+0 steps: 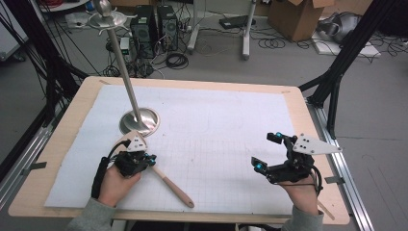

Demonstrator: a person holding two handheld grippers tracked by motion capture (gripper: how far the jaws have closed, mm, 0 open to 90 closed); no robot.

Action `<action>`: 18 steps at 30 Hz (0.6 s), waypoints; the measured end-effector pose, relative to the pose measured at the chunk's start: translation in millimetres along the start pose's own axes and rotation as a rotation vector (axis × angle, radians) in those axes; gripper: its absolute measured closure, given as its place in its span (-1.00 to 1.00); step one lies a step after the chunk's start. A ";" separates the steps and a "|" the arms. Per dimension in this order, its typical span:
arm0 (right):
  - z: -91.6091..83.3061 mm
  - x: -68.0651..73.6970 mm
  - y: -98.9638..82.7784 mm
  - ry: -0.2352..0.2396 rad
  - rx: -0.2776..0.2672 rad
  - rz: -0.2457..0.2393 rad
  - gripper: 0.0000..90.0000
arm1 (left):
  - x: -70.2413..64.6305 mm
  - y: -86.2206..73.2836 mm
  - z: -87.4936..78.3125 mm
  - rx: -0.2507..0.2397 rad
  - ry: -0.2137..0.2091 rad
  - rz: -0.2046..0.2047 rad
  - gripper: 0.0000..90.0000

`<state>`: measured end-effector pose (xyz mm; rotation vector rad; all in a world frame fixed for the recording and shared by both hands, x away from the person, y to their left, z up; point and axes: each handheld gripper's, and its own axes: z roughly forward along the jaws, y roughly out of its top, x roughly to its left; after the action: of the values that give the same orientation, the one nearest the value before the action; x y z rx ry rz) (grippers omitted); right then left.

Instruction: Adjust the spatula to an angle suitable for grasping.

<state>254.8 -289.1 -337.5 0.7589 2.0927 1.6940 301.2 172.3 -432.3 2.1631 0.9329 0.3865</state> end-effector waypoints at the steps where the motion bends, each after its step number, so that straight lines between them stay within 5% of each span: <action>1: 0.2 0.3 0.1 0.000 0.004 0.003 -0.97 | -0.1 -0.8 -0.8 -0.002 0.001 0.002 0.99; 7: 1.6 1.6 0.9 0.003 0.008 0.002 -0.97 | -4.8 -2.5 -8.7 -0.082 -0.007 0.011 0.99; 18: -0.5 0.3 2.3 0.004 -0.013 -0.005 -0.97 | -37.9 -12.4 -33.6 -0.167 -0.087 0.076 0.99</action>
<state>254.7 -289.0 -335.2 0.7457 2.0823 1.7062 251.3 167.8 -417.9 2.0498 0.7458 0.3892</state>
